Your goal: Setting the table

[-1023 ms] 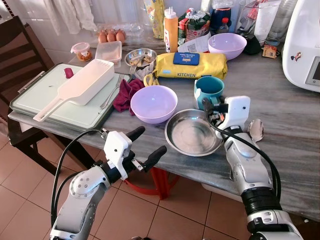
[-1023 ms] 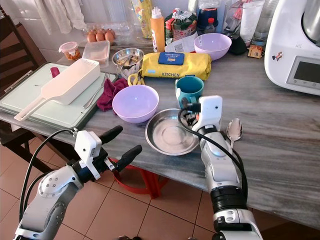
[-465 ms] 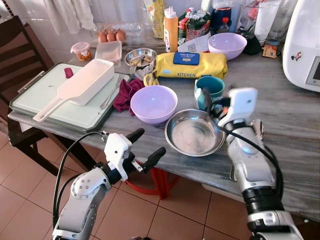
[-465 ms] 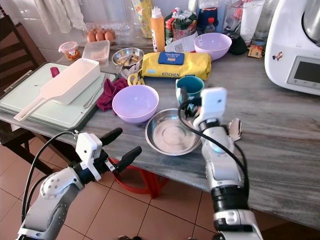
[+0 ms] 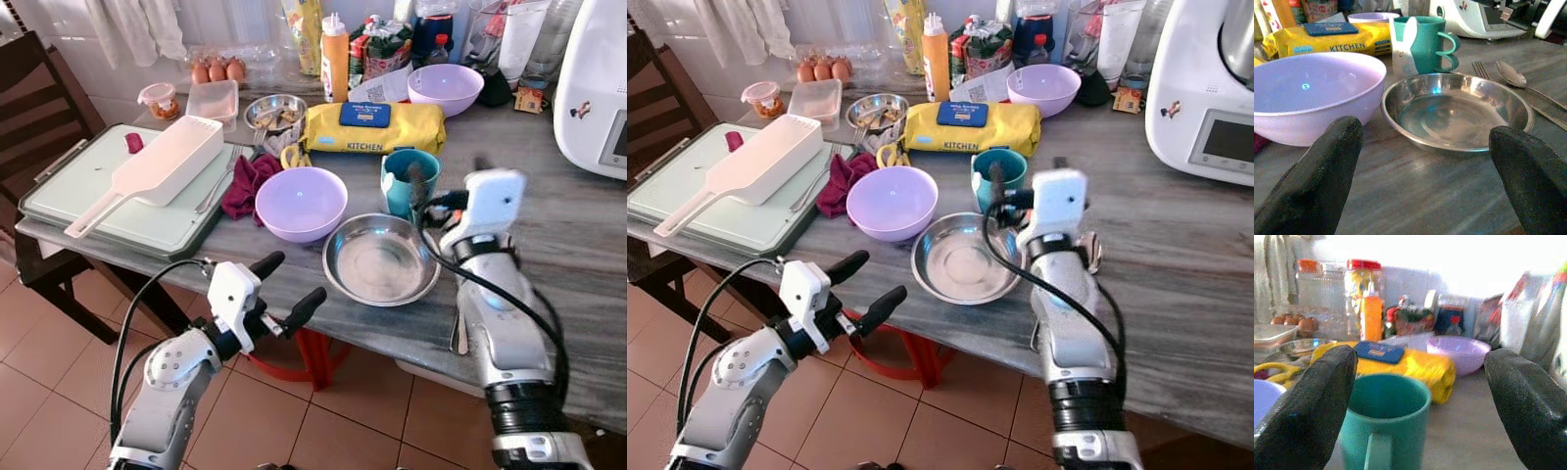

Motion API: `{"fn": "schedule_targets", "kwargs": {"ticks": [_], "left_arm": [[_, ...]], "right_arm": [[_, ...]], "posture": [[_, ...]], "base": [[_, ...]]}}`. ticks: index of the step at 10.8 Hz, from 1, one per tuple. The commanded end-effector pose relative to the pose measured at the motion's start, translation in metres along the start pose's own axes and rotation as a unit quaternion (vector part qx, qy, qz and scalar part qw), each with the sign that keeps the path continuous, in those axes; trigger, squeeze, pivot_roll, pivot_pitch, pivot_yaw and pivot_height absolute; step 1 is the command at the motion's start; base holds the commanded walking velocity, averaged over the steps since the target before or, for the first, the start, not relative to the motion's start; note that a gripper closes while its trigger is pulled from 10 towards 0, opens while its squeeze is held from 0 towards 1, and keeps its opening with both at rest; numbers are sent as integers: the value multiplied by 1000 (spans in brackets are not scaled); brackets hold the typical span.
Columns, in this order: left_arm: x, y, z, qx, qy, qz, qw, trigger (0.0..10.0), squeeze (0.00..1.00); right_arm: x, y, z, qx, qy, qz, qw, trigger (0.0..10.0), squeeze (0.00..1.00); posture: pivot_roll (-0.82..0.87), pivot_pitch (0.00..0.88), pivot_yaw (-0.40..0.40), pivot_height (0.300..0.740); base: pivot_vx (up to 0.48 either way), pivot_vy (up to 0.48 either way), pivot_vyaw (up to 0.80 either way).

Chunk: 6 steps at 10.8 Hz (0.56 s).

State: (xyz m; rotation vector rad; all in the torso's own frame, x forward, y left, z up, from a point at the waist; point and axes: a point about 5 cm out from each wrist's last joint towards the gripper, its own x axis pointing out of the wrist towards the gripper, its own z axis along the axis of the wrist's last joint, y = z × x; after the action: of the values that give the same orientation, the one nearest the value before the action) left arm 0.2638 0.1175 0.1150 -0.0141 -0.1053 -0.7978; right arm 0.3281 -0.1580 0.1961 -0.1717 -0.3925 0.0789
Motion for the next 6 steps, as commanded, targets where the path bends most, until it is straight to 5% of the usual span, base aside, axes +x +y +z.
{"fn": "schedule_targets", "kwargs": {"ticks": [1,6], "left_arm": [[-1,3,-1,5,1,8,1000,10000,0],[5,2,9,11,-20,23,999,10000,0]], "right_arm": [[-2,5,9,-13,-19,8,1000,10000,1000],[-26,30,14,-5,-16,21,1000,10000,1000]], "posture": [[-74,94,118,740],[-75,85,121,740]], "base": [[0,0,0],[0,0,0]]}}
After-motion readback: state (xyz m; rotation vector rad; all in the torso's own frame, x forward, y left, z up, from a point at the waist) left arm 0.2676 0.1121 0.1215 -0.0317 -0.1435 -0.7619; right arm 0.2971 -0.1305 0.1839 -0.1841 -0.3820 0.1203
